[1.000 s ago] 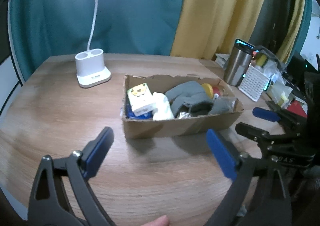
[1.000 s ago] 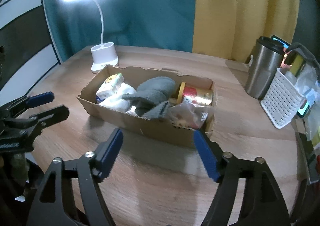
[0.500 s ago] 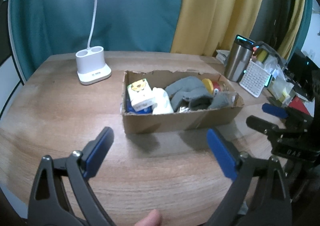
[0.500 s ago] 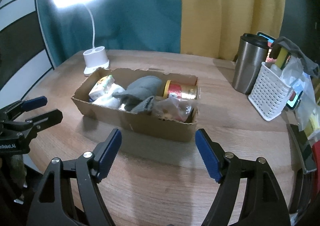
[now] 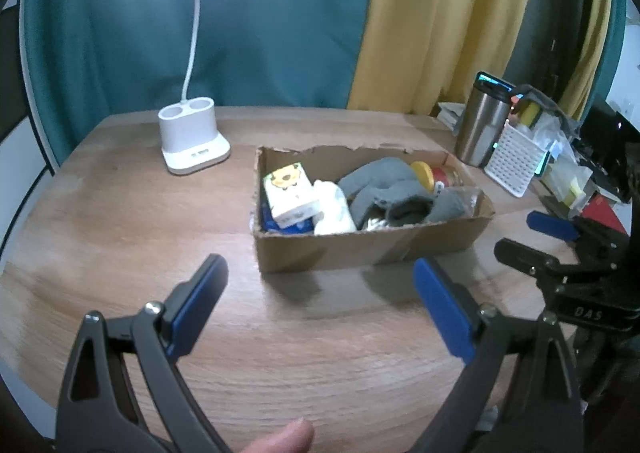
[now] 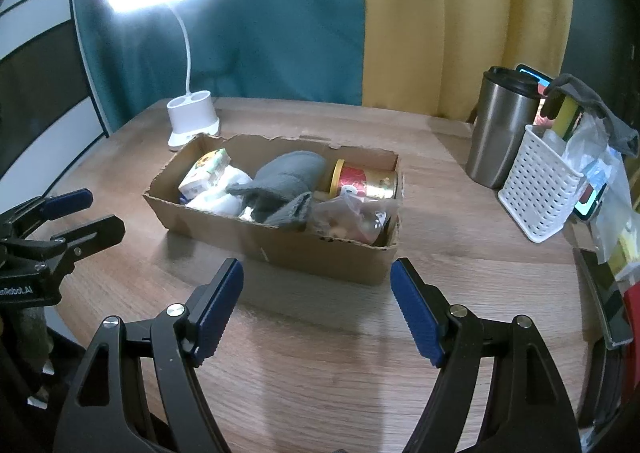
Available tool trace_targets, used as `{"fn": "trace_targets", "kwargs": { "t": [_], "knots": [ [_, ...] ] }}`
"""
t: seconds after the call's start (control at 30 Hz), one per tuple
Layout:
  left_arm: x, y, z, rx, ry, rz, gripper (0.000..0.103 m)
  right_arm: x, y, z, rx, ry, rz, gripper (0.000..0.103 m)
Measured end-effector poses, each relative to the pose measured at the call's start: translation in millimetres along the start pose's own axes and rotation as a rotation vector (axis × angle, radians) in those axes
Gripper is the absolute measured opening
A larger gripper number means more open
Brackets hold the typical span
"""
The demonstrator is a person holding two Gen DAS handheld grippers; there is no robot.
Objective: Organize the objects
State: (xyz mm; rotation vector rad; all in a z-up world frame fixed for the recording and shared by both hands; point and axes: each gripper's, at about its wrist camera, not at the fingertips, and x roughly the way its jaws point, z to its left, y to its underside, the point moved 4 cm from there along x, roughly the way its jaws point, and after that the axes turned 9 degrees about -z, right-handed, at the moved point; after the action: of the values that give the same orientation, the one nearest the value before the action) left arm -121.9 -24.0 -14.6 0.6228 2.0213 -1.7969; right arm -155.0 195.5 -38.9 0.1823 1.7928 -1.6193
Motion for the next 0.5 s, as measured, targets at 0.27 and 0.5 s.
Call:
{"fn": "trace_targets", "kwargs": {
  "t": [0.27, 0.5],
  "knots": [
    [-1.8, -0.4, 2.7, 0.018, -0.007, -0.011, 0.096, -0.5, -1.1, 2.6, -0.004, 0.003, 0.001, 0.079],
    [-3.4, -1.8, 5.2, 0.010, -0.003, -0.017, 0.096, -0.9, -1.3, 5.2, -0.011, 0.002, 0.005, 0.079]
  ]
}}
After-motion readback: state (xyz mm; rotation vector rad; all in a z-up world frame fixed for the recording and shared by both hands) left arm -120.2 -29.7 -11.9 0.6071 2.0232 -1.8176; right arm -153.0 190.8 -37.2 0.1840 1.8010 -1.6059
